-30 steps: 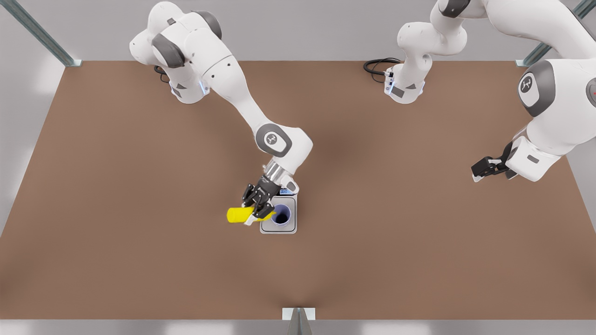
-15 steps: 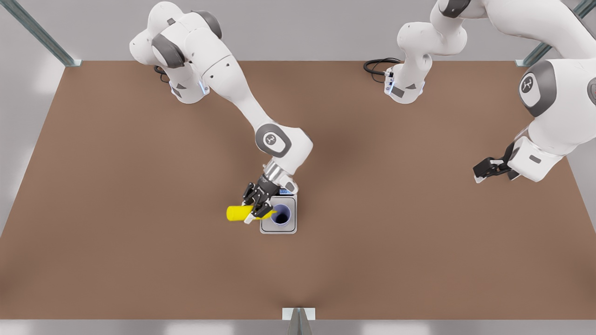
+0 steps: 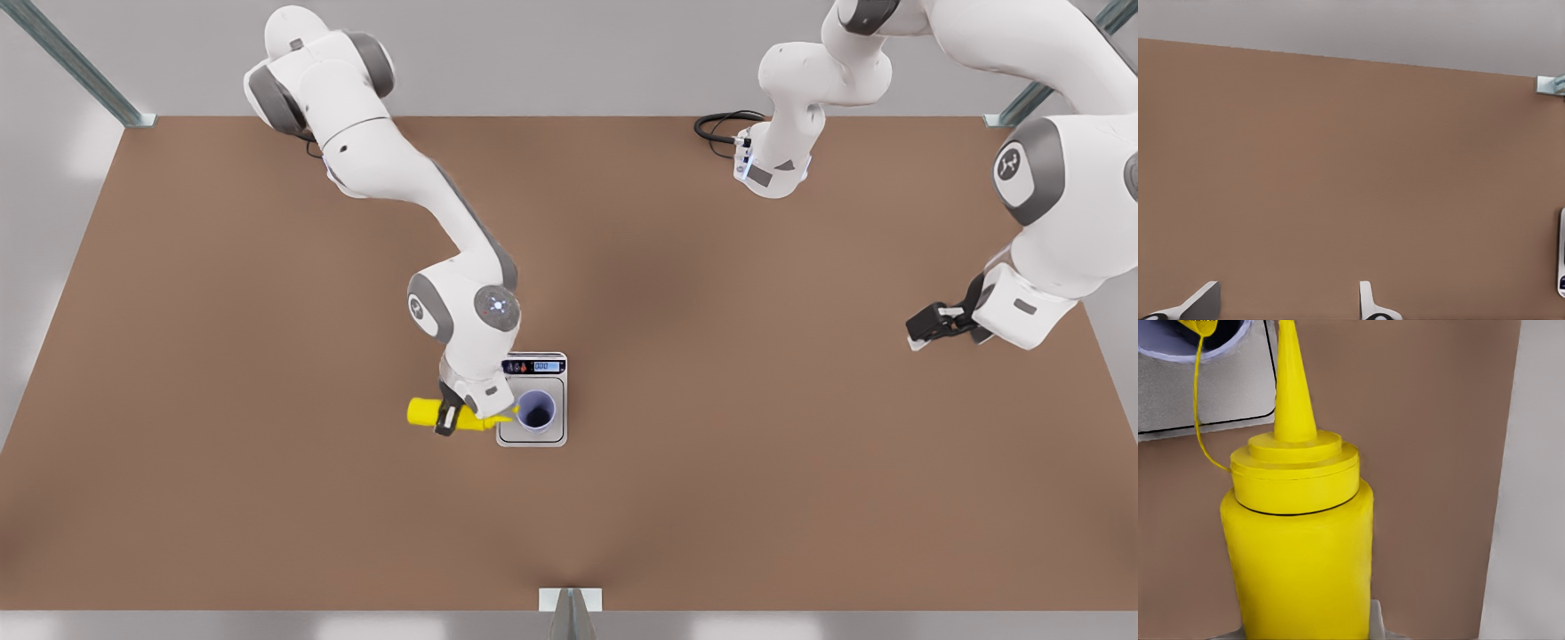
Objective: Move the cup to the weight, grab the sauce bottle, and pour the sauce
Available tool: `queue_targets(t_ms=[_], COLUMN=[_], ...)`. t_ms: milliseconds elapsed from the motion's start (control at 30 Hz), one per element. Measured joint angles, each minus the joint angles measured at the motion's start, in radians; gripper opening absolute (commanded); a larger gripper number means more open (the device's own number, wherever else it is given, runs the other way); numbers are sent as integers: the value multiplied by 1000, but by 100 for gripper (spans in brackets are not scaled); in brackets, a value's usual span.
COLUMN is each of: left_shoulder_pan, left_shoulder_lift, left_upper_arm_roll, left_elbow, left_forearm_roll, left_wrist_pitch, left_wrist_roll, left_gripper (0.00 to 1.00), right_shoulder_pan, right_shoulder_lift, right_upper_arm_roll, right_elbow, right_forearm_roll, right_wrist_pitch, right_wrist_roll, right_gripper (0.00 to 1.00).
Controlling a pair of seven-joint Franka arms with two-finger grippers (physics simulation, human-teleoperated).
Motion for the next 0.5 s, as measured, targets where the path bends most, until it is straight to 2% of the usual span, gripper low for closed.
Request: queue_targets(t_ms=[100,233,400,500], left_shoulder_pan=[1,1,1,1], left_shoulder_lift=[-1,0,0,2], left_upper_arm_roll=[0,0,0,0], left_elbow=[1,0,2,2], left_forearm_roll=[0,1,1,1], left_wrist_pitch=[1,2,3,5], left_wrist_roll=[6,8,11,11], left_gripper=[100,100,100,100], right_shoulder_pan=[-83,-193,-337,-403], right_shoulder_lift=[-2,-11,-1,3], right_upper_arm_roll=[-2,-2,-3,2], right_elbow=[-11,-29,-60,-102], right_forearm_roll=[257,466,811,904], right_wrist_pitch=[51,53,38,37], right_wrist_roll=[-167,-390,-856,-1006], right_gripper=[56,56,56,56])
